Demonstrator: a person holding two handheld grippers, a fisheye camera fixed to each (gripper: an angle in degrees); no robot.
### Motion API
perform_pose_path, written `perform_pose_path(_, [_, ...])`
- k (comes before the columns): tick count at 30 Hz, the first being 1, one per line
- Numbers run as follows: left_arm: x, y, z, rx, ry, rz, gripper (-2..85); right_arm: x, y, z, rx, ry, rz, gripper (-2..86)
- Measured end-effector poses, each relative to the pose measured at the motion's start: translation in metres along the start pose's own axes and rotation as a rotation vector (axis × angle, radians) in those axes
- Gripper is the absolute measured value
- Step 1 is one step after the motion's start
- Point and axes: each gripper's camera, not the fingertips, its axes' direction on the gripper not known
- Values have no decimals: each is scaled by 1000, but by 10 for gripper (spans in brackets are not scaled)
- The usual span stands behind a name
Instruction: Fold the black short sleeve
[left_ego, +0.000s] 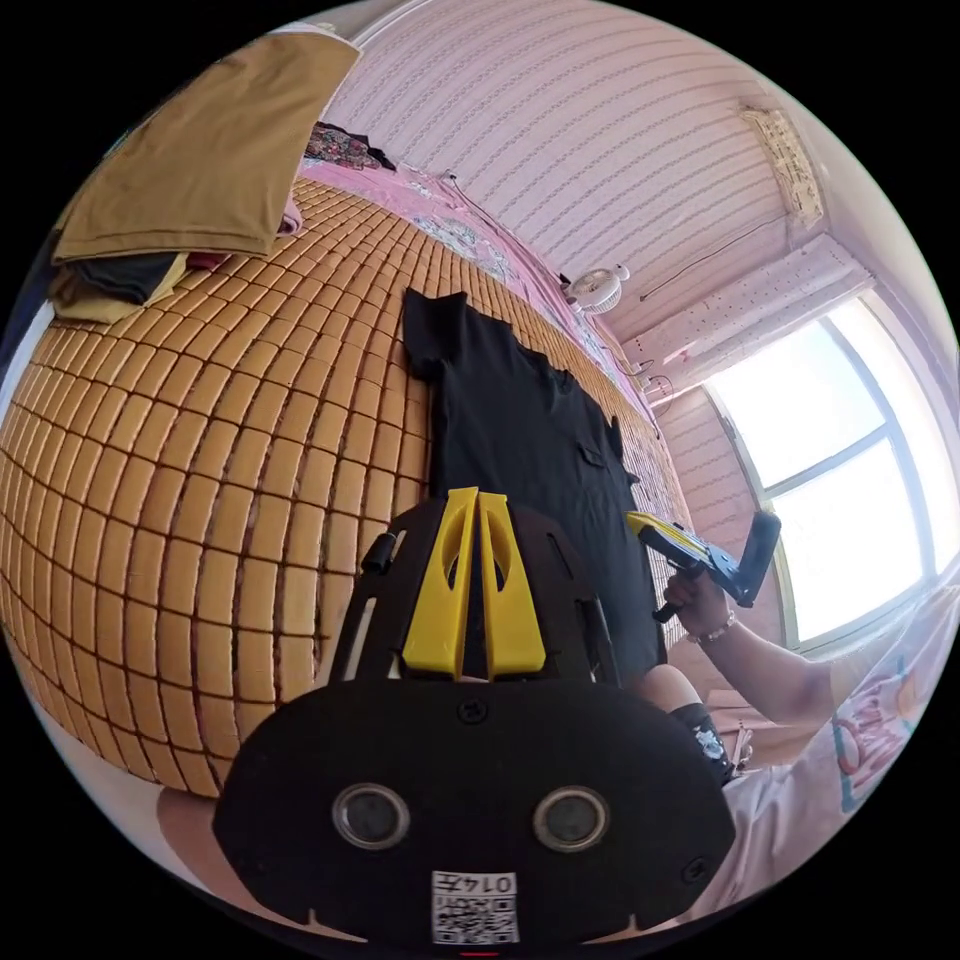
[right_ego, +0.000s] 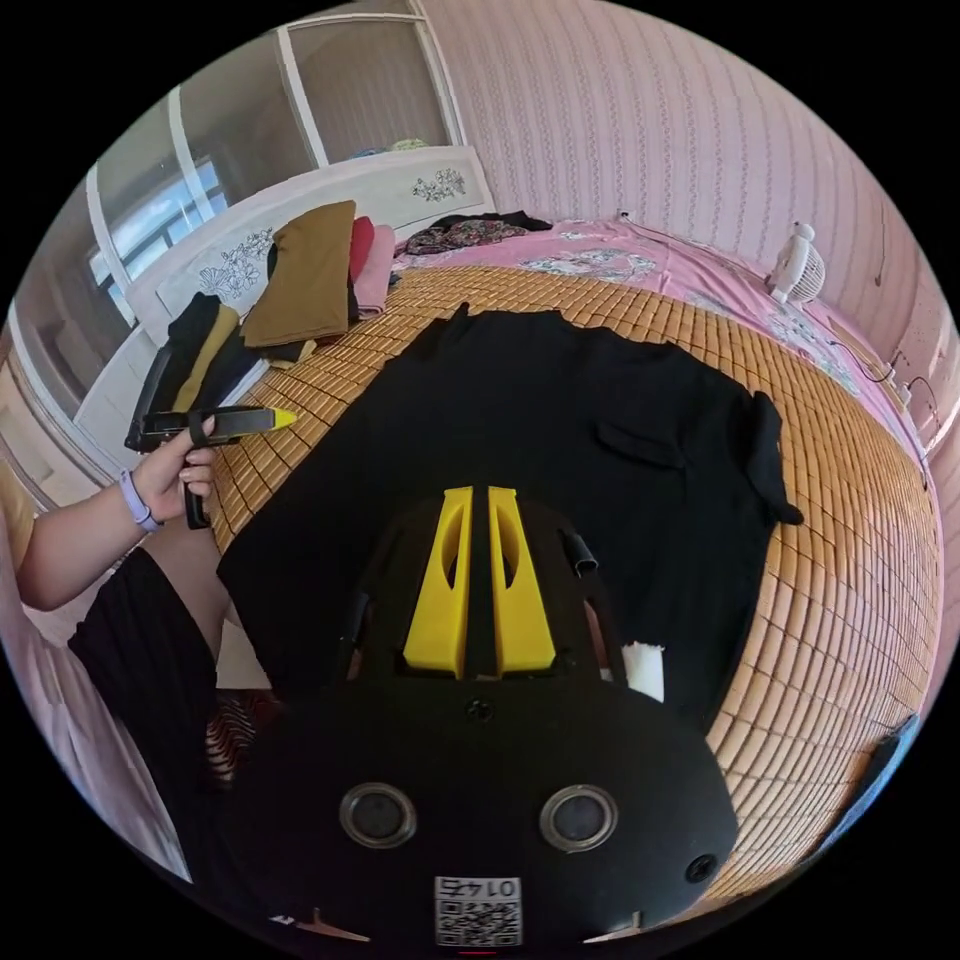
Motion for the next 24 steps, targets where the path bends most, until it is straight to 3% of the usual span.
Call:
perform_pose_path(8, [19,-87,6,-59,2,-42,-10,-16,-83,60,-66,-174,33,45])
perform_pose_path(17, [44,-139,-1,-62,-8,-101,-10,-30,-124,95,-206,-198,-54,54])
perform_pose_path(24, [49,-172,11,-75,-35,-144,-9,-39,-211,185,-209,-50,-160,111])
